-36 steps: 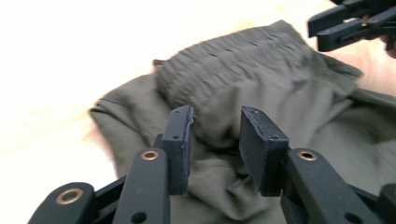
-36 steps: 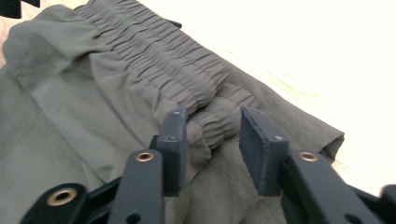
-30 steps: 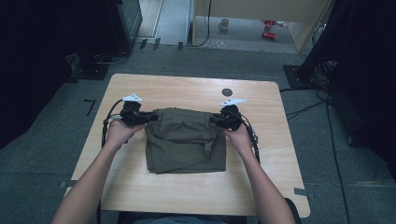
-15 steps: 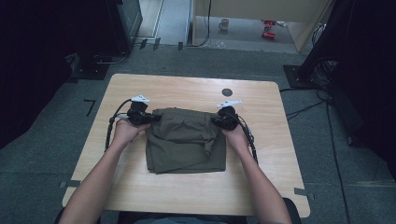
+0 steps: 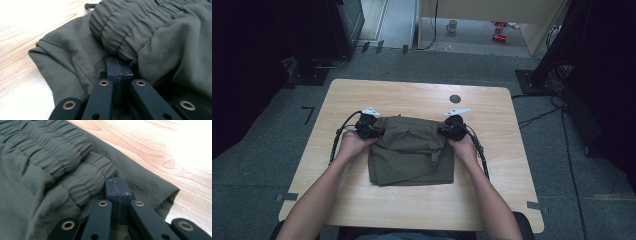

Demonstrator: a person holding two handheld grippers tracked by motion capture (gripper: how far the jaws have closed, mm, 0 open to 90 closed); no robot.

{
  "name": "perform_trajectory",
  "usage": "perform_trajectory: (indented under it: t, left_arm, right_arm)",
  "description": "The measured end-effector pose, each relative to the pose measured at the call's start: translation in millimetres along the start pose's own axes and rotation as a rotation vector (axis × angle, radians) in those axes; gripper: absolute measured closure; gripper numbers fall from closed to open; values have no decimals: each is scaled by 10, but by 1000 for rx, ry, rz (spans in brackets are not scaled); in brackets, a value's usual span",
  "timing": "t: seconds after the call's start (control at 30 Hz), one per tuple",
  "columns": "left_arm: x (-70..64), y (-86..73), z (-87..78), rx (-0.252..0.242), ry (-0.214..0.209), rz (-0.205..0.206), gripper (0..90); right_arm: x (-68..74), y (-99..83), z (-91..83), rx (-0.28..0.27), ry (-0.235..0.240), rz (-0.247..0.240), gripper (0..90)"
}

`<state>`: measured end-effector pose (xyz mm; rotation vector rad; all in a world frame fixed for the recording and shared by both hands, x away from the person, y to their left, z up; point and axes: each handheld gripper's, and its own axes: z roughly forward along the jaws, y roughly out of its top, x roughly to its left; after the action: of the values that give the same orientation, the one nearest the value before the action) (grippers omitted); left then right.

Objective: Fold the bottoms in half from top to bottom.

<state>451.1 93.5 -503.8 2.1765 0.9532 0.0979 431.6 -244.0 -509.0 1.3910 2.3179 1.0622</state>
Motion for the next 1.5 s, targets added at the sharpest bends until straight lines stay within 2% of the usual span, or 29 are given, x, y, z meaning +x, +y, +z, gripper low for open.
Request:
perform_trajectory:
  t: [0.07,0.13,0.2,0.33,0.47,0.57,0.77,0.87,0.93,1.0,1.07,1.13,1.3,1.5]
  left_arm:
    - [2,-4,2,-1,-2,-5,900]
    - [-5,-6,5,0,0,-3,900]
    - [-22,-7,10,2,5,4,900]
    - [-40,-8,12,-1,7,1,900]
    - [-39,2,-27,-20,0,-9,892]
    - [-63,23,-85,-46,1,-3,829]
    - [-135,63,-194,-82,-1,23,750]
    - [-171,70,-237,-94,-4,38,711]
    - [-183,63,-248,-94,-8,46,710]
    - [-176,46,-229,-70,-8,49,742]
    - [-158,27,-195,-38,-2,46,811]
    - [-136,7,-167,-9,0,47,855]
    - [-89,-37,-111,28,5,45,900]
    - [-93,-50,-53,43,12,50,900]
  right_arm:
    - [6,-3,19,-15,5,13,900]
    - [-8,-7,38,-29,26,54,900]
    - [-20,-13,56,-37,46,74,900]
    - [-6,-4,50,-31,39,74,898]
    - [-16,18,7,-60,55,88,796]
    - [-31,34,-56,-78,78,98,730]
    - [16,64,-162,-100,127,84,689]
    - [82,79,-206,-100,126,45,678]
    - [125,83,-222,-89,109,13,705]
    - [158,71,-216,-67,77,-15,805]
    - [183,34,-184,-57,53,-30,888]
    - [198,9,-122,-17,32,-35,900]
    - [147,-28,-51,21,24,-18,900]
    - [133,-40,-17,21,40,-21,900]
